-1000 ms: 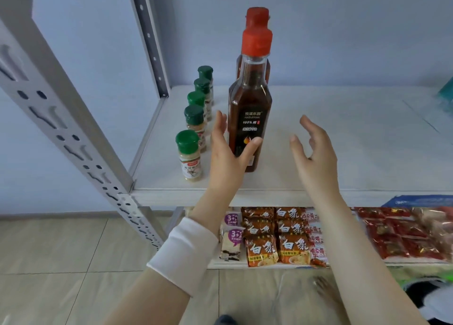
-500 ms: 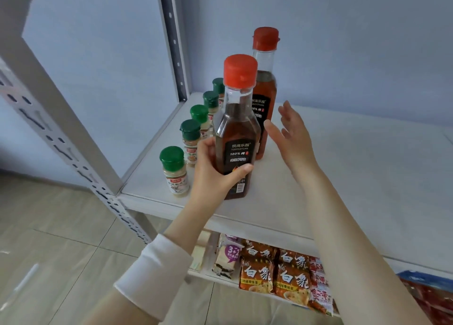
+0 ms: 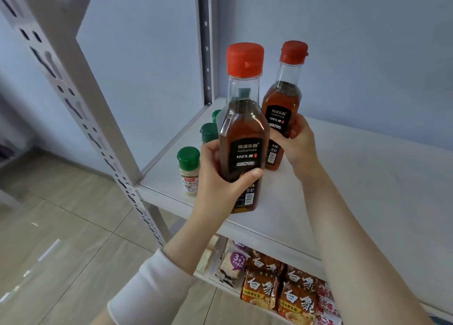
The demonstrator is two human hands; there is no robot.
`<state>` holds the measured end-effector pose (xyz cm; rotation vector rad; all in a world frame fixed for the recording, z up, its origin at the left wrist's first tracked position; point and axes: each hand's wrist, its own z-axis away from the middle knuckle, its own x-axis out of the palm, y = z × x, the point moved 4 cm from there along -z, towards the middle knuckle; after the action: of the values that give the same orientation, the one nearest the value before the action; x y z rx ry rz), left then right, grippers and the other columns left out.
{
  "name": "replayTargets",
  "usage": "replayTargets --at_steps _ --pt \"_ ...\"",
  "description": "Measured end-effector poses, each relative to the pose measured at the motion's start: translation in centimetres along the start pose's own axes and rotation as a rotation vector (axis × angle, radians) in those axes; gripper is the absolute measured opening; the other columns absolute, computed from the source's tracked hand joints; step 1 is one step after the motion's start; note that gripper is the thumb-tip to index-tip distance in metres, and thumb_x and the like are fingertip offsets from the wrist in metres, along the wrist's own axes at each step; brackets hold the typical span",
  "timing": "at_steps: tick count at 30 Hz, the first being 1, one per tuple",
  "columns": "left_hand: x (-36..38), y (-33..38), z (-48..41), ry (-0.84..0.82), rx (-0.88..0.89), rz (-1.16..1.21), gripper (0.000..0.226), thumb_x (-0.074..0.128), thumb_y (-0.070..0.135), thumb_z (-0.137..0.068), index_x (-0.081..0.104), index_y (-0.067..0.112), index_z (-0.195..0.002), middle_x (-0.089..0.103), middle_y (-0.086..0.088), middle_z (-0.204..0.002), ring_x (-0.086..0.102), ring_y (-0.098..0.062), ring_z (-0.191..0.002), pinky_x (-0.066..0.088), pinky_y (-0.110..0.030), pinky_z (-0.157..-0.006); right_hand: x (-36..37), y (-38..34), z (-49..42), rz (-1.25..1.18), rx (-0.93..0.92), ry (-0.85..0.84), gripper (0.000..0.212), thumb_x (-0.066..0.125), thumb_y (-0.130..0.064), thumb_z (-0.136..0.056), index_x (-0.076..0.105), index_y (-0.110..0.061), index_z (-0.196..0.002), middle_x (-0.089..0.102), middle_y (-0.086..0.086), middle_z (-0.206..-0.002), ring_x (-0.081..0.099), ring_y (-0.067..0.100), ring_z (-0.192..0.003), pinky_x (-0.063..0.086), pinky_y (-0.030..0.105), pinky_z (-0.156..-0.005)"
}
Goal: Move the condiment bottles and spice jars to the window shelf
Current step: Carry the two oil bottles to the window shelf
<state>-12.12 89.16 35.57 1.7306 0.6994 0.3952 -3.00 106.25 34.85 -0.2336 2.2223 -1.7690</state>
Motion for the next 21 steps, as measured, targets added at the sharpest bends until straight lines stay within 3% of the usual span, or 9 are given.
replayTargets --at_steps 5,10,15,21 --pt "-0.7 1.4 0.6 0.009 0.012 0.013 0.052 0.077 0.018 -0.069 0.038 0.038 -0.095 0.052 0.024 -0.093 0.054 0.020 -0.084 0.045 -0.003 -0.069 -0.6 -1.0 1.8 -0.018 -0.025 0.001 0.035 0.076 -0.013 -0.074 0.056 -0.017 -0.102 0.065 -0.009 -0.090 0.063 -0.004 -0.075 0.050 0.011 -0.066" --pt "-1.6 2.4 1.9 0.036 -0.009 0.089 0.046 0.072 0.034 -0.062 0.040 0.041 -0.094 0.056 0.028 -0.090 0.057 0.014 -0.084 0.048 -0.011 -0.067 -1.3 -3.5 5.2 -0.089 -0.044 -0.084 0.031 0.074 -0.013 -0.076 0.062 -0.016 -0.105 0.070 -0.002 -0.095 0.067 0.010 -0.087 0.053 0.024 -0.075" --pt "-3.8 2.8 4.2 0.079 -0.013 0.114 0.045 0.070 0.036 -0.060 0.041 0.040 -0.095 0.057 0.017 -0.097 0.059 0.010 -0.085 0.050 -0.013 -0.067 -0.6 -5.6 9.1 -0.138 -0.024 -0.178 0.028 0.069 -0.033 -0.066 0.062 -0.030 -0.093 0.071 -0.010 -0.089 0.068 0.009 -0.087 0.052 0.027 -0.076" --pt "-9.1 2.5 7.3 0.174 -0.039 0.144 0.051 0.068 0.048 -0.053 0.048 0.039 -0.099 0.064 0.019 -0.091 0.064 0.002 -0.085 0.052 -0.016 -0.066 3.0 -7.3 13.8 -0.219 0.015 -0.343 0.023 0.064 -0.035 -0.068 0.062 -0.027 -0.090 0.072 -0.012 -0.081 0.070 0.011 -0.083 0.054 0.025 -0.071"
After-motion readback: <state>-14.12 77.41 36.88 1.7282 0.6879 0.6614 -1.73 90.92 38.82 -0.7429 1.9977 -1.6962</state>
